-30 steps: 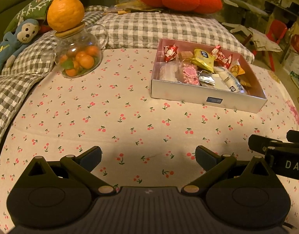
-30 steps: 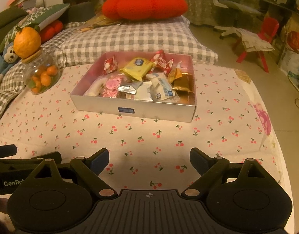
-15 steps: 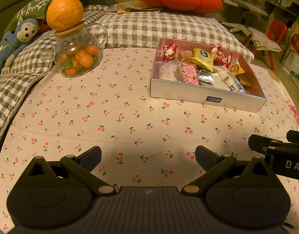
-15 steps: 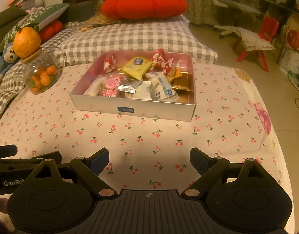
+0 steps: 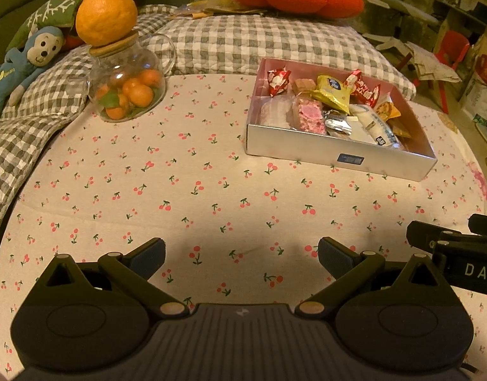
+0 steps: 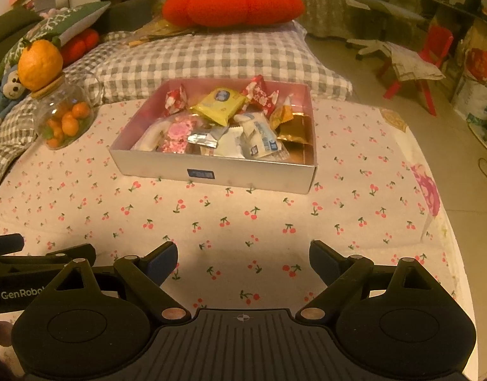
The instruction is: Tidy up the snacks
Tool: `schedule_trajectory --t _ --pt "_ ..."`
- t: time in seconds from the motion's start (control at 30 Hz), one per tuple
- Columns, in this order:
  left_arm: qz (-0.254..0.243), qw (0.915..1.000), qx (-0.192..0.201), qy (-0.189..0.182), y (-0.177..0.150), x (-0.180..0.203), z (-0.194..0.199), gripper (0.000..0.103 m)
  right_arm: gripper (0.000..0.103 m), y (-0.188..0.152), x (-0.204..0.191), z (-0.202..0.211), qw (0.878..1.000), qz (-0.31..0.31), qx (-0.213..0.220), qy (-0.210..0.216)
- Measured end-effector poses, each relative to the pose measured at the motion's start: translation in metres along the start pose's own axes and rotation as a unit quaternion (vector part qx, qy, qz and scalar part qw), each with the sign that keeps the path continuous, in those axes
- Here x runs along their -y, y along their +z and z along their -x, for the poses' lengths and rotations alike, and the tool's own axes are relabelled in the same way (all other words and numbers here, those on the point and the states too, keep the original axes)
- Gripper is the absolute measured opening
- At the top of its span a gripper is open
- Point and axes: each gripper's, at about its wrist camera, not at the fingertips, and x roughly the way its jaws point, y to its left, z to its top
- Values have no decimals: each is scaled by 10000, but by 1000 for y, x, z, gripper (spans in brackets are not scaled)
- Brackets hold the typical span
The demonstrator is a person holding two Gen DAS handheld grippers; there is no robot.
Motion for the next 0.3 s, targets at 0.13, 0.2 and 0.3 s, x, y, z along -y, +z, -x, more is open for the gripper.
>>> schedule_trajectory --t 0.13,0.2,0.3 --pt "-30 10000 -39 -20 0 0 -1 102 92 0 0 -1 10000 -14 -35 6" --pt "-47 10000 -43 -38 -1 1 -1 102 92 -1 0 -2 10000 -19 -48 8" --pt "-84 9999 -30 -50 -1 1 -1 102 92 -1 0 -2 10000 -20 -55 7"
